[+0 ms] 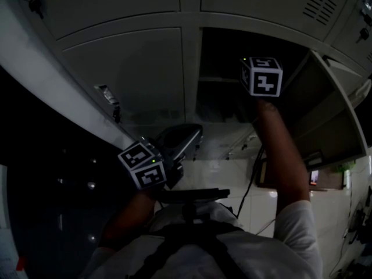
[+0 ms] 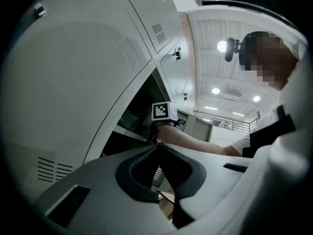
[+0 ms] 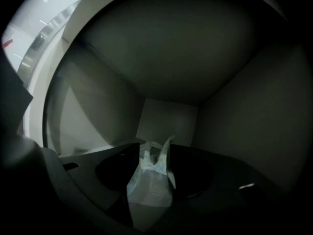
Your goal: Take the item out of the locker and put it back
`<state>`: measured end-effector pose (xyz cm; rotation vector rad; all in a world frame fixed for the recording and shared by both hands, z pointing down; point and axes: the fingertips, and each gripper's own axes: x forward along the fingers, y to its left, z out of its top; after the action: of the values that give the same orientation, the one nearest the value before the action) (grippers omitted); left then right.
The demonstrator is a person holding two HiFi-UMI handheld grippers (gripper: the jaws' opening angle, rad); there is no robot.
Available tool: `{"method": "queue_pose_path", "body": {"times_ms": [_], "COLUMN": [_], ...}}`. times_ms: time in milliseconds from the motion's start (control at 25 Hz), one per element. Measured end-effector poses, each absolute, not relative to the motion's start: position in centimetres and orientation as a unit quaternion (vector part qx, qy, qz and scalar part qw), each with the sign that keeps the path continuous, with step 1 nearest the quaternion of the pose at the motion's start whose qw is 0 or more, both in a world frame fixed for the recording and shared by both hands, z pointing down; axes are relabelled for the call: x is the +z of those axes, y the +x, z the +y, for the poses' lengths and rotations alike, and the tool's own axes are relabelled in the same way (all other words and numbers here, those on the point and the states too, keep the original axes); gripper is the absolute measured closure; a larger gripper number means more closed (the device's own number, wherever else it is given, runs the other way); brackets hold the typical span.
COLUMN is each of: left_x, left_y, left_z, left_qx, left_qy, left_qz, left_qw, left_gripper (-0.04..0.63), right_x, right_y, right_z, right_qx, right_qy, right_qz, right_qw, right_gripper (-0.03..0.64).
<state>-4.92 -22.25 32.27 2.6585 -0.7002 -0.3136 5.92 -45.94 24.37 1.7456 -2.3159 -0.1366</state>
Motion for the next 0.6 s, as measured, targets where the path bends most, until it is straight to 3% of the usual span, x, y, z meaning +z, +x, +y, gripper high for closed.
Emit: {"method": "queue_pose_path", "body": {"times_ms": [600], "left_x": [32.2], "left_y": [-4.7], "left_z": [-21.3], "left_qx": [-0.115], "left_qy": [0.946], "left_qz": [-0.233], "left_qw": [0.195], "left_gripper": [0.592], "right_x": [23.6], "right_y": [6.4], "right_z": [-42.3], "right_qx": [-0.059], "right_qy": [0.594], "right_qz": [-0.795], "right_qw": [0.106], "right_gripper": [0.428]}}
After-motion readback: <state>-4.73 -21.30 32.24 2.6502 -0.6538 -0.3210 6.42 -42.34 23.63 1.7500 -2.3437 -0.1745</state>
